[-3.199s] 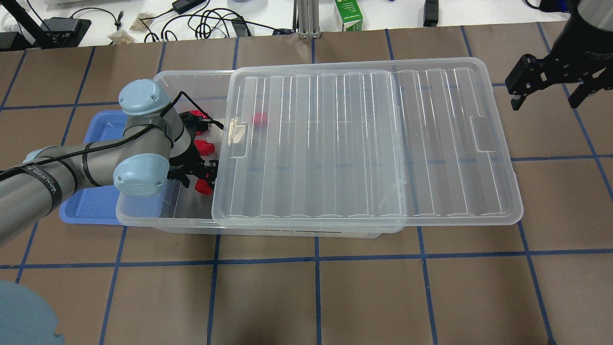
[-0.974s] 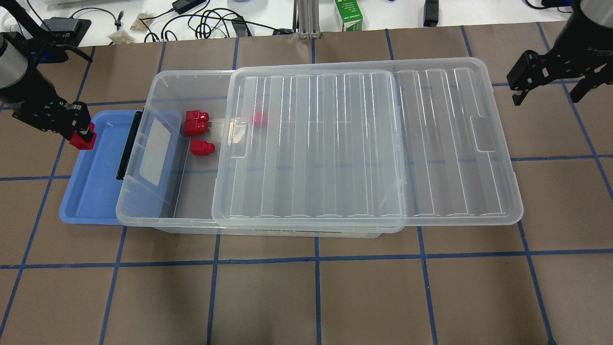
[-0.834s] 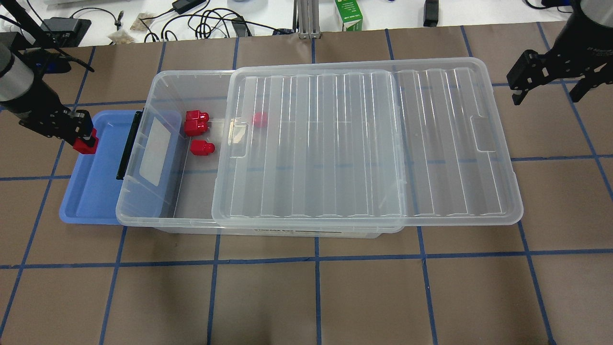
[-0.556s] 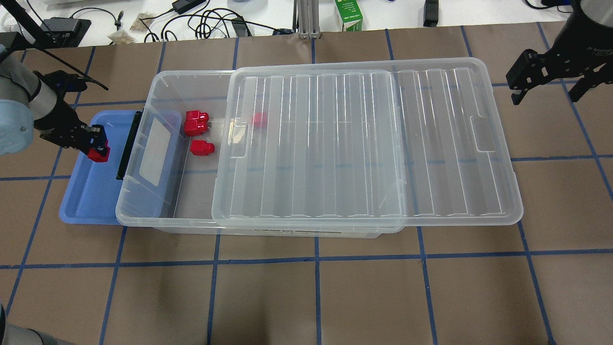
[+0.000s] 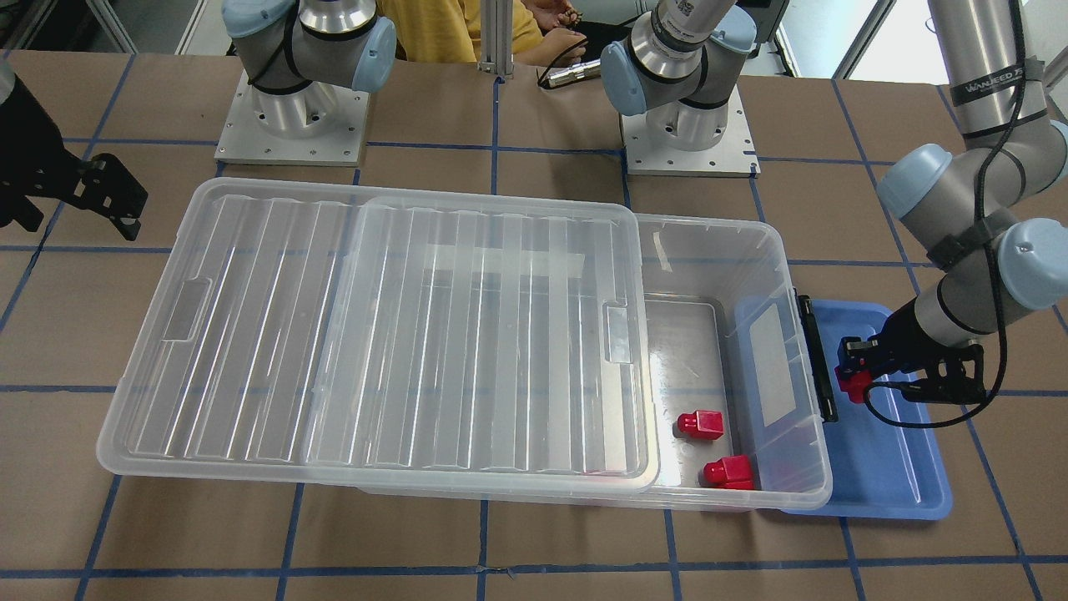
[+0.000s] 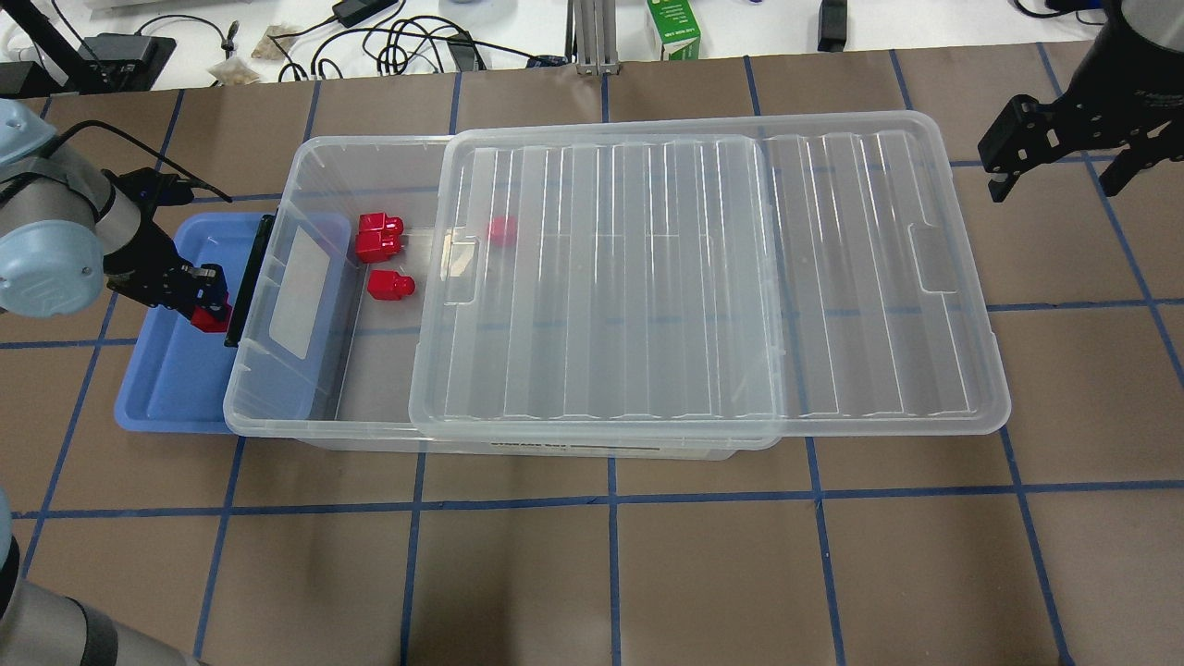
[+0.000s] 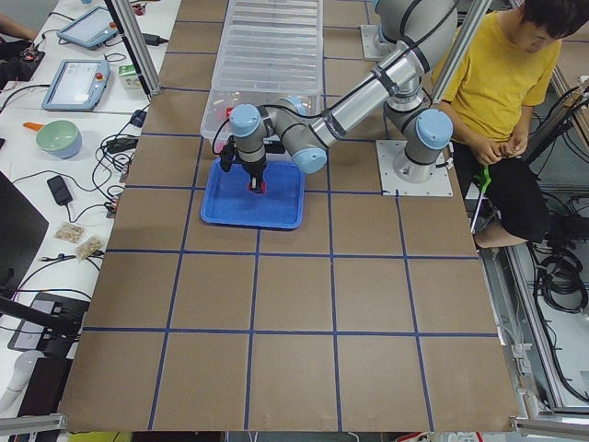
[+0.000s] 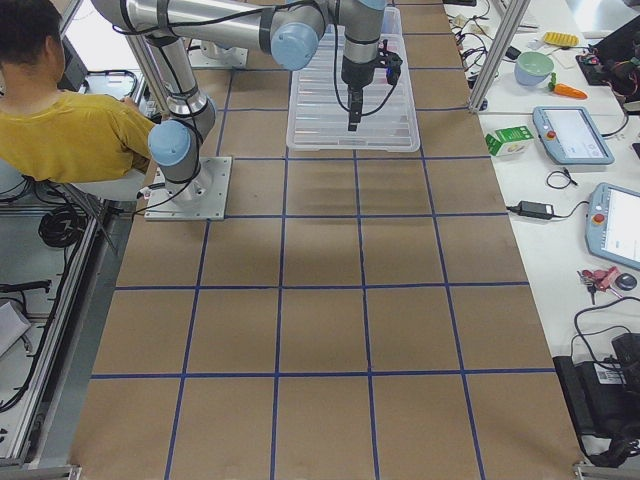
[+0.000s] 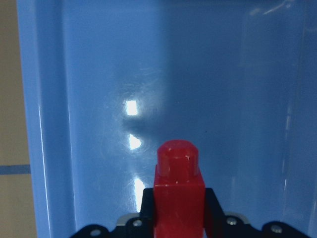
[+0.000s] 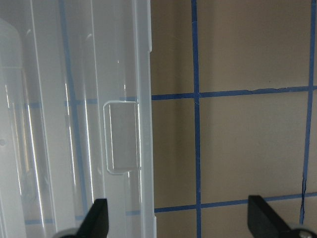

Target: Place red block in blue tray from box

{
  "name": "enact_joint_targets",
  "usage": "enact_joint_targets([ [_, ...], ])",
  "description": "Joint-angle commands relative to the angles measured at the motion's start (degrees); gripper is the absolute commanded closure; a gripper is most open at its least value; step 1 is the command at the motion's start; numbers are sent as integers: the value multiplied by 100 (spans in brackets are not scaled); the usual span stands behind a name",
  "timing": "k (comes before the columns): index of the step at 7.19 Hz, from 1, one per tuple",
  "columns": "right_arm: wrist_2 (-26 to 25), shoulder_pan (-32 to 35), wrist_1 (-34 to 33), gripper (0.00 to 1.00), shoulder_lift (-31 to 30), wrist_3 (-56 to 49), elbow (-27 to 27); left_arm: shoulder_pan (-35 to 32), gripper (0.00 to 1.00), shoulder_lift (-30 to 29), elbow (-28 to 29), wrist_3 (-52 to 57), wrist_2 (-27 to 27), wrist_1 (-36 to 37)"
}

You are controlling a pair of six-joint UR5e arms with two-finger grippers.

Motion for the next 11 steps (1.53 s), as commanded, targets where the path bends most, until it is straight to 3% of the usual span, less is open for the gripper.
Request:
enact_joint_targets([
  [1,-18,-7,0,0,-6,-3,0,31,0,38,80,-1,28,-47],
  [2,-18,-7,0,0,-7,-12,0,5,0,231,202,-19,28,-343],
  [5,-27,-51,61,0,11,-99,9,-415,0,1082,1307,-412,28,-2553],
  [8,-36,-104,-26,0,55,-100,9,-1750,0,1716,1583,-1388,37,-2964],
  [11,-18,-384,-297,0,713,-126,9,-2228,0,1964,1592,-1985,28,-3386],
])
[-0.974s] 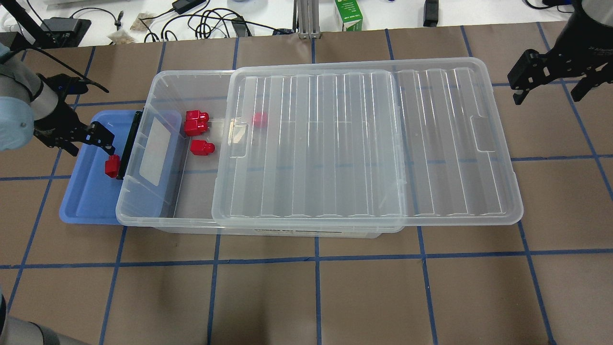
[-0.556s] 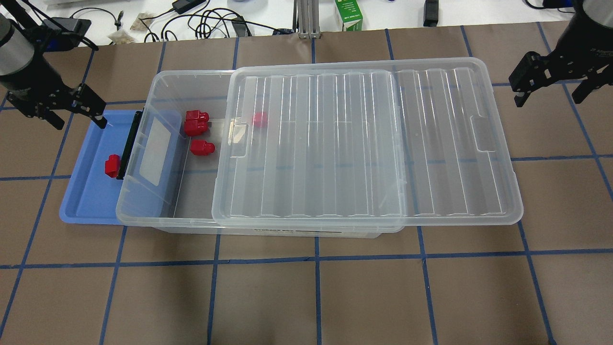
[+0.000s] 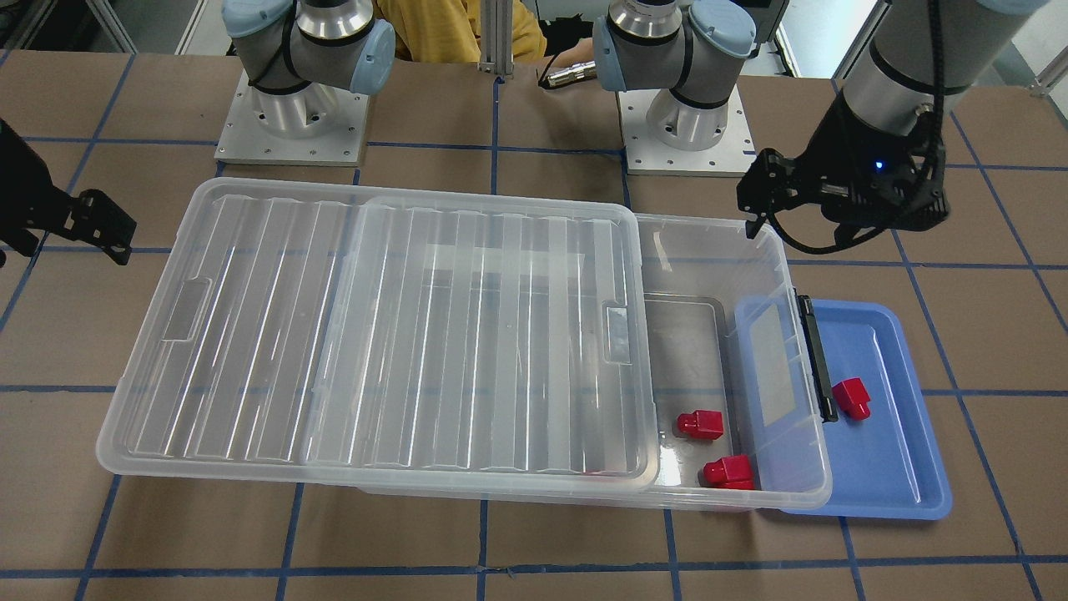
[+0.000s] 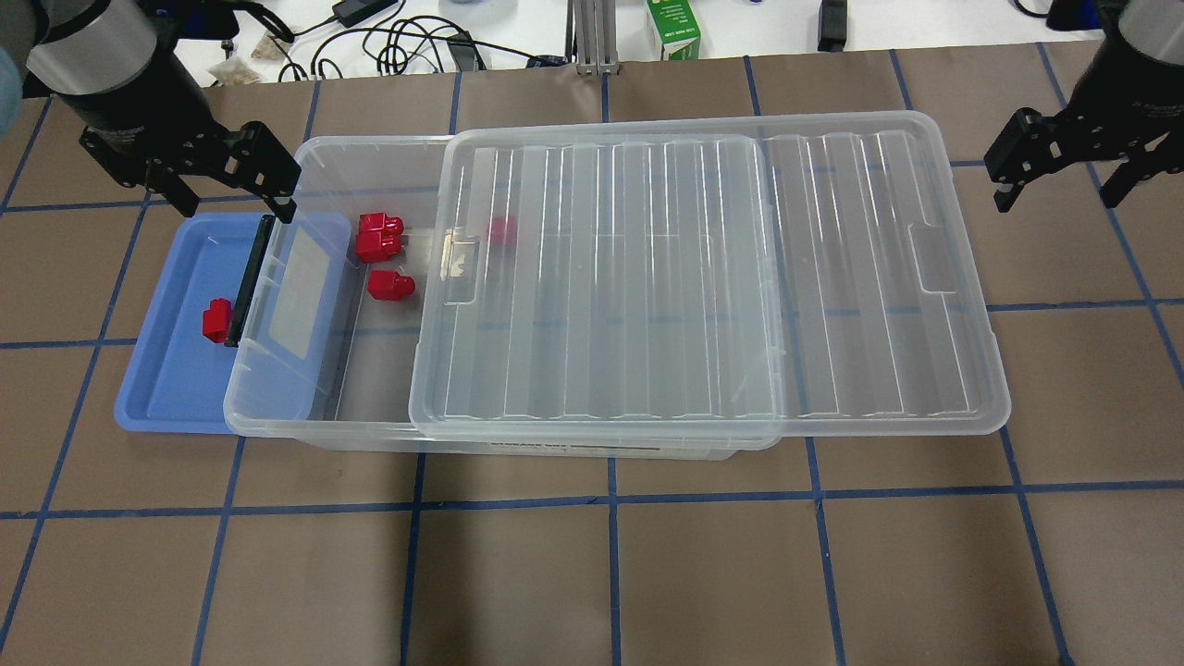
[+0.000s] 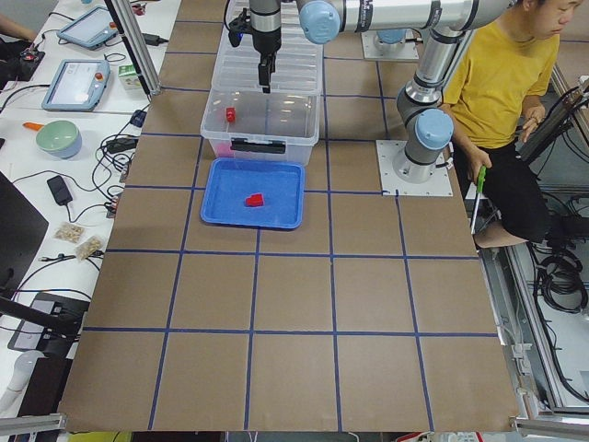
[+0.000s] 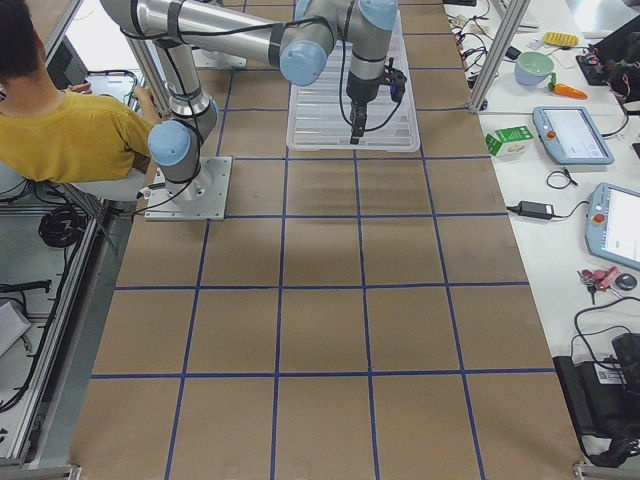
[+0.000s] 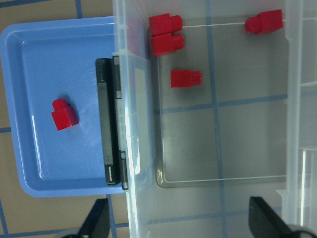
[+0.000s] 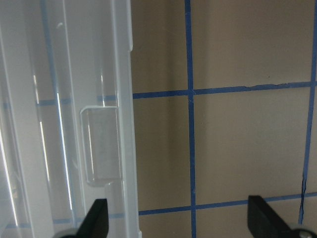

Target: Place red block in blue tray from box

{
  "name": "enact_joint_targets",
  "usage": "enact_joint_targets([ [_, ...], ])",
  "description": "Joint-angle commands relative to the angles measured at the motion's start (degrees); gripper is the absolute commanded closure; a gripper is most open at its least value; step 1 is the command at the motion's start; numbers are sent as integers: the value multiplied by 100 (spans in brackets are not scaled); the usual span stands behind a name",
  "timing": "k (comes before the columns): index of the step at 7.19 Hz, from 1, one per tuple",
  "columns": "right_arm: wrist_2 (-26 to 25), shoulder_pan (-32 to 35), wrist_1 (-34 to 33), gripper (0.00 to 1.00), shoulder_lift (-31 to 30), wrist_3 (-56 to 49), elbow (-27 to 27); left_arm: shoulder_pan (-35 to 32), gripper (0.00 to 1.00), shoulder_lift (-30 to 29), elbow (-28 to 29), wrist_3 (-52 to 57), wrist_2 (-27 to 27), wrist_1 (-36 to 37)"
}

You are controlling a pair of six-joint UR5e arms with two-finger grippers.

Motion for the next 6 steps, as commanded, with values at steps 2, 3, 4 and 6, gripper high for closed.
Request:
enact_joint_targets([
  [2,-20,-222,-222,0,557,-8,0,-411,0,18,-2,-802,-16,-139],
  [3,-63,-257,-222,0,611,-8,0,-665,0,9,-63,-803,194,-78],
  [4,-81,-258,-222,0,655,-8,43,-711,0,-26,-37,-812,335,-69],
  [6,-81,-249,-736,0,646,9,489,-581,0,9,25,-820,23,-34],
])
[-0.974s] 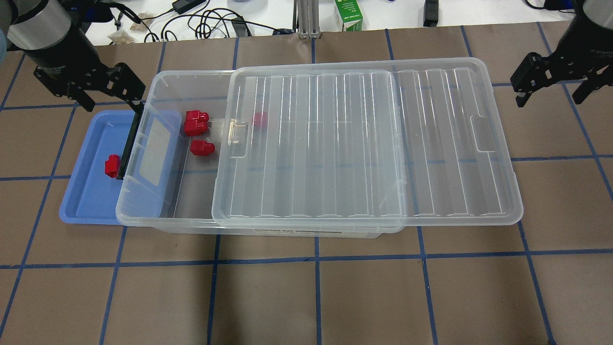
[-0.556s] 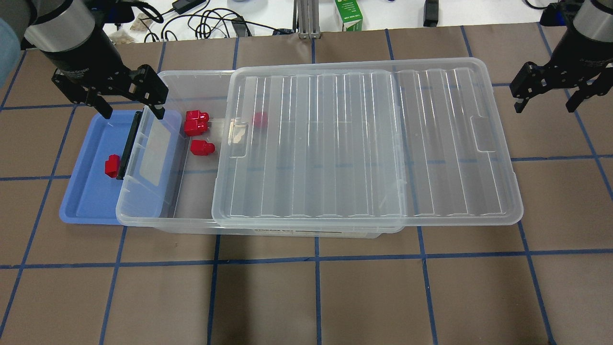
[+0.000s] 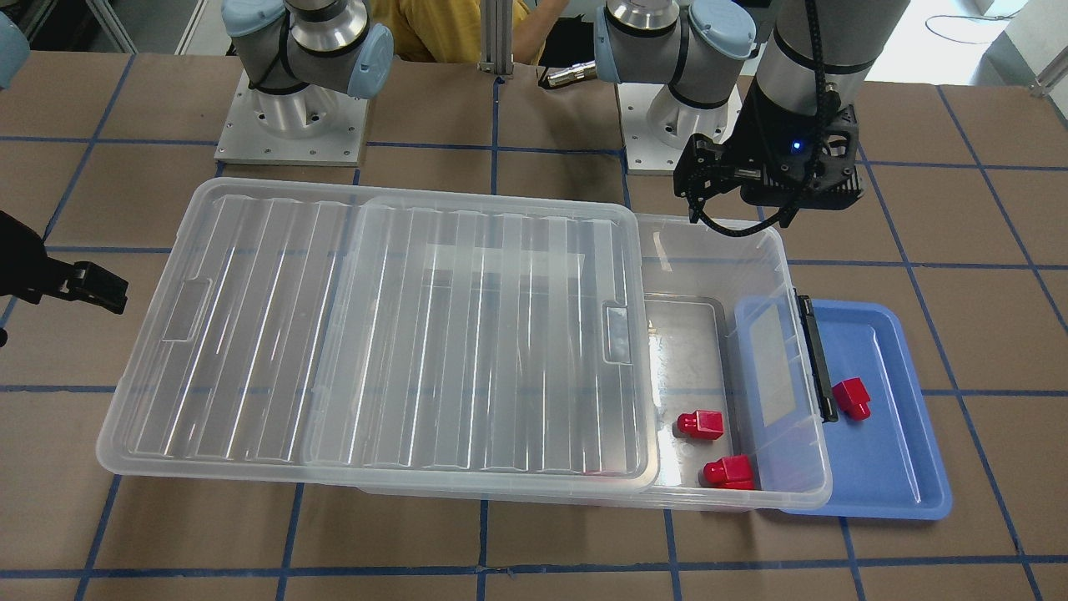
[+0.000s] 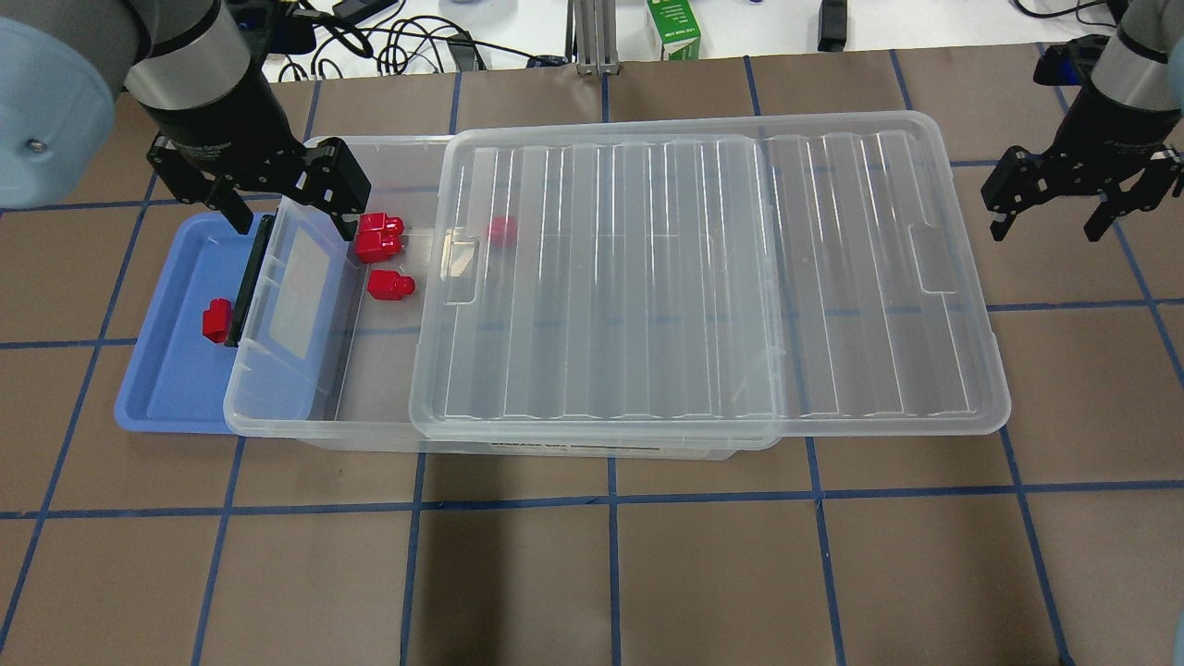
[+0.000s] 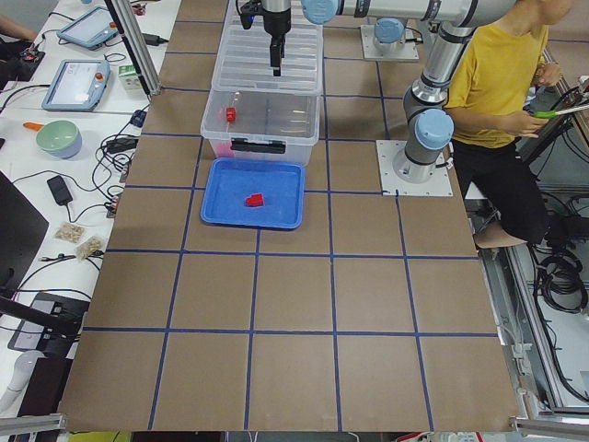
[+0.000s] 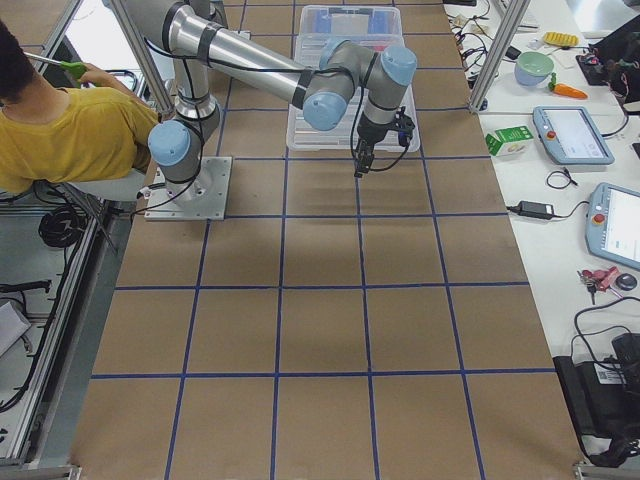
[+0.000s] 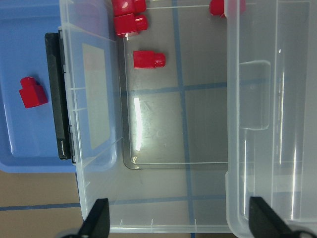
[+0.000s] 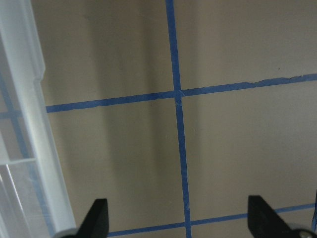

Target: Place red block in blue tray from box

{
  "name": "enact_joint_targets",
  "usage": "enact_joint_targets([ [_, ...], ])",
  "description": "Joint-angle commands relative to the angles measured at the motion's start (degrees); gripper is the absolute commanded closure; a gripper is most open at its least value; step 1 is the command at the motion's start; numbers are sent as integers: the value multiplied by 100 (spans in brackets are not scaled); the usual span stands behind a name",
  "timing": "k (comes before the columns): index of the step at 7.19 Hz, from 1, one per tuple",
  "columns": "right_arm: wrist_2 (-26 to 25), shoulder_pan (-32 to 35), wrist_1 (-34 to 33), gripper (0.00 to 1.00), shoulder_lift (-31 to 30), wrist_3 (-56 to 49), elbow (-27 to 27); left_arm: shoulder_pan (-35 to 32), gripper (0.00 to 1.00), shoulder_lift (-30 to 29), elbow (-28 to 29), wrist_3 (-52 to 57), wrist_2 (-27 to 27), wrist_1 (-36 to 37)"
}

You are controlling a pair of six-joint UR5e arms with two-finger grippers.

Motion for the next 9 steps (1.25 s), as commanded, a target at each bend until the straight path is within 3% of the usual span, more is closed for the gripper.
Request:
enact_joint_targets([
  [1,-4,30,-445,0,-66,15,346,139,0,63,29,42,-231,34],
  [6,83,451,-455,0,-102,103,373,167,0,133,-15,-107,-205,-18],
  [9,40,1073,-577,0,-85,867,347,193,0,160,11,-116,-231,17],
])
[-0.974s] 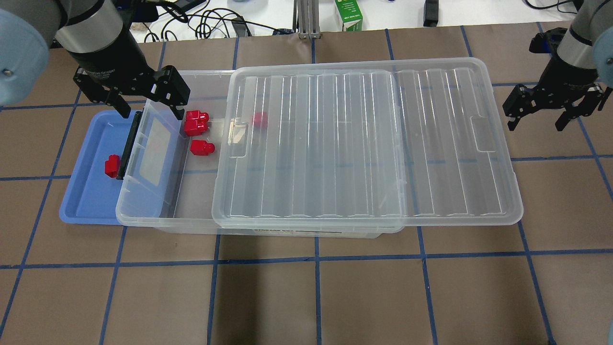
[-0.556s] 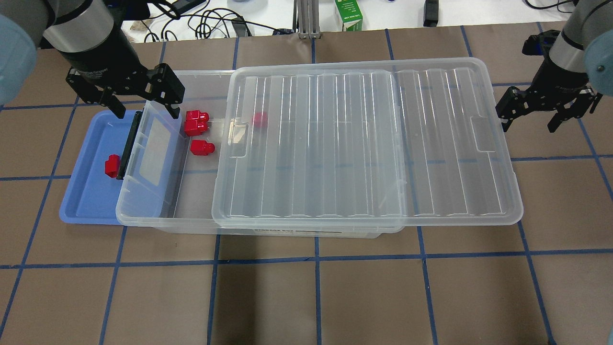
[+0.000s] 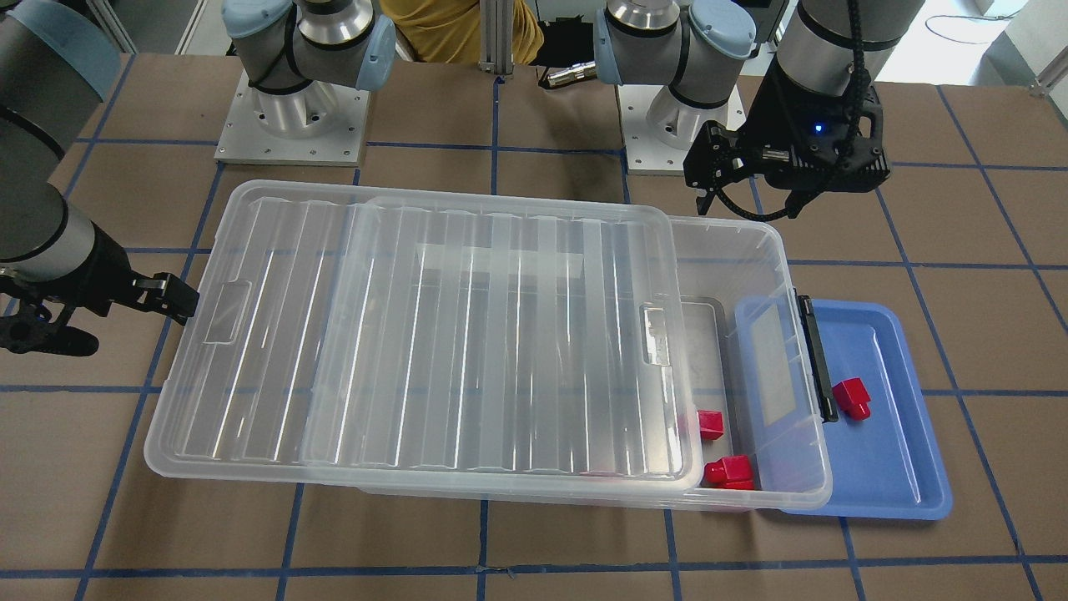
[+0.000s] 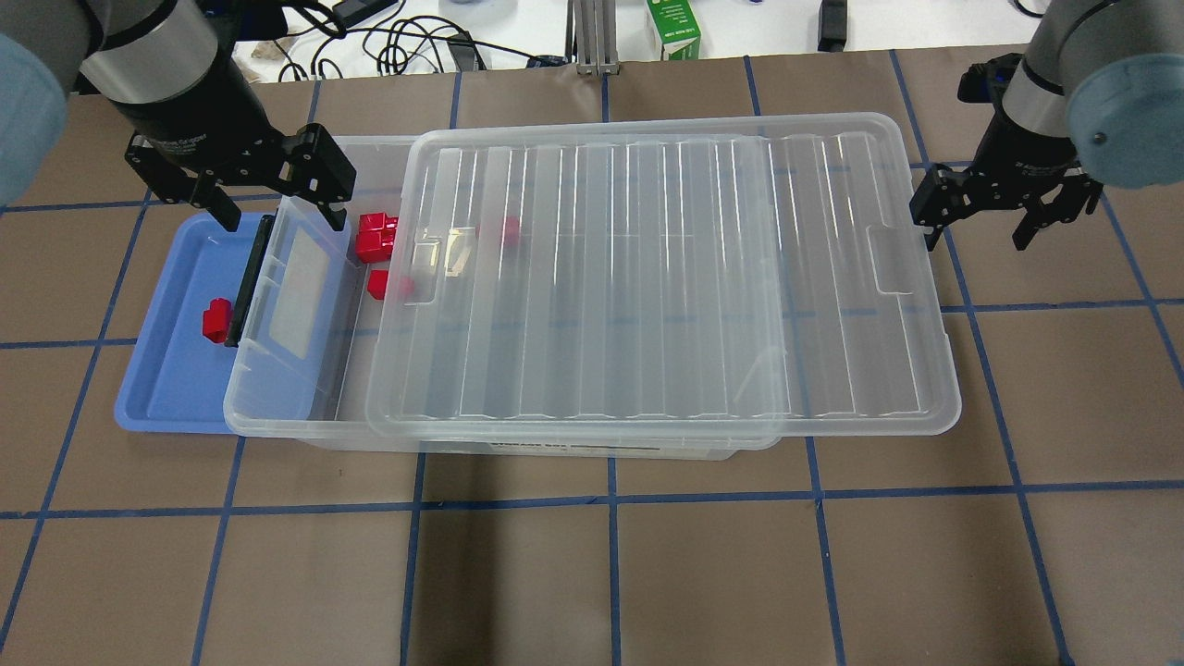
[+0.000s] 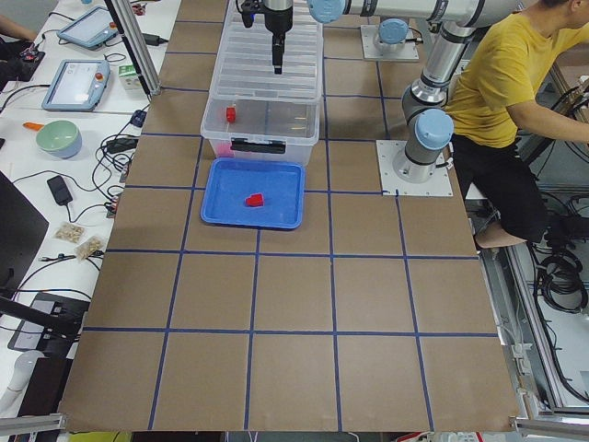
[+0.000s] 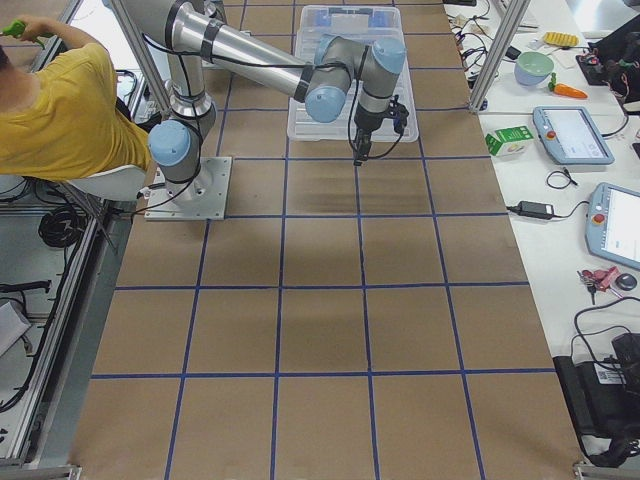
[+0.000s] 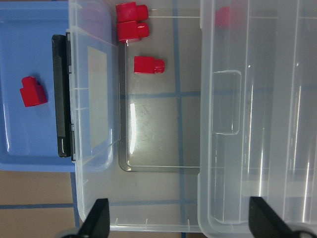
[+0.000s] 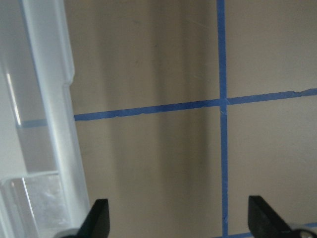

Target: Place red block in blue tray from box

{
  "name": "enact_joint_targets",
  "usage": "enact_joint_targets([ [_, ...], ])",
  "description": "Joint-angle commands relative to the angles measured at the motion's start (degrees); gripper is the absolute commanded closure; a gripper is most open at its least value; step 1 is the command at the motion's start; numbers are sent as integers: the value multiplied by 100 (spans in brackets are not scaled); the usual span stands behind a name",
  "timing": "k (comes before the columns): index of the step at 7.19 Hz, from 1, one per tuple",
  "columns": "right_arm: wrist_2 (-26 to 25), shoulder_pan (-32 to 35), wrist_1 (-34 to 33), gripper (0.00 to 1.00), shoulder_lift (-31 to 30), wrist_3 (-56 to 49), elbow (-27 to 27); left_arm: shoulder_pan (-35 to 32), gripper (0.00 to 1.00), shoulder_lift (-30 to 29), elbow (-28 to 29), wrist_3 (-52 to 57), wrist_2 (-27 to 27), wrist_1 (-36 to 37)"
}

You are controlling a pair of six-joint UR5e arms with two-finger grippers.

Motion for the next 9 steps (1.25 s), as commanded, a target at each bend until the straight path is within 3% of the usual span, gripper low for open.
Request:
enact_joint_targets([
  [1,-53,395,-140,0,0,203,0,11,0,14,7,-3,23,12],
  [9,35,993,-131,0,0,590,44,29,0,32,-37,-83,68,38],
])
